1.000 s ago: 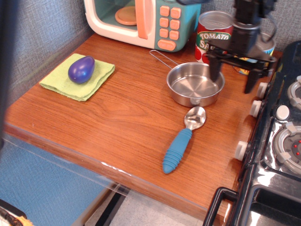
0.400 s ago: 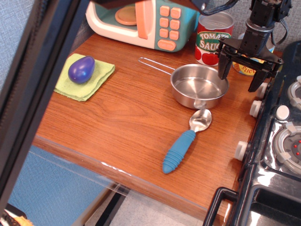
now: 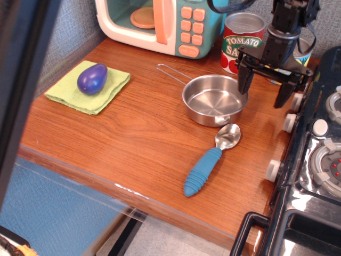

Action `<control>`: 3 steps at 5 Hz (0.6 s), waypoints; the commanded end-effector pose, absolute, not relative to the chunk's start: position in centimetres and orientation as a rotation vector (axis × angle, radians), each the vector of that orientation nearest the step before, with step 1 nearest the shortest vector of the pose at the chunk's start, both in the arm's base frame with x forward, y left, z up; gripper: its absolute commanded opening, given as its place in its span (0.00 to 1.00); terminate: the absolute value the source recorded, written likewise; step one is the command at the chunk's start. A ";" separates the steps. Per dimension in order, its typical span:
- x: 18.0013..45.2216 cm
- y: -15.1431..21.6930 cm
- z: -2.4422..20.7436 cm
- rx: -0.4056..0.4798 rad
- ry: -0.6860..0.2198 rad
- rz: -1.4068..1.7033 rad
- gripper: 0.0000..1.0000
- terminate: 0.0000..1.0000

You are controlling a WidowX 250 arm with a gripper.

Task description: Move pot to left of spoon.

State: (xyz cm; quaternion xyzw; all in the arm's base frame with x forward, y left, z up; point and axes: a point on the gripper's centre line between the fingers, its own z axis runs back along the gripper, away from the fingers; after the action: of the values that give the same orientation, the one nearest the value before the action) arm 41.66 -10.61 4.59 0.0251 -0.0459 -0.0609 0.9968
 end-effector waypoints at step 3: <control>41.1 -9.1 5.6 0.078 -0.097 -0.095 1.00 0.00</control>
State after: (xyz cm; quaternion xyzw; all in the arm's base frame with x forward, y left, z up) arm 40.41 -9.44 3.66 0.0430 -0.0229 -0.0503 0.9975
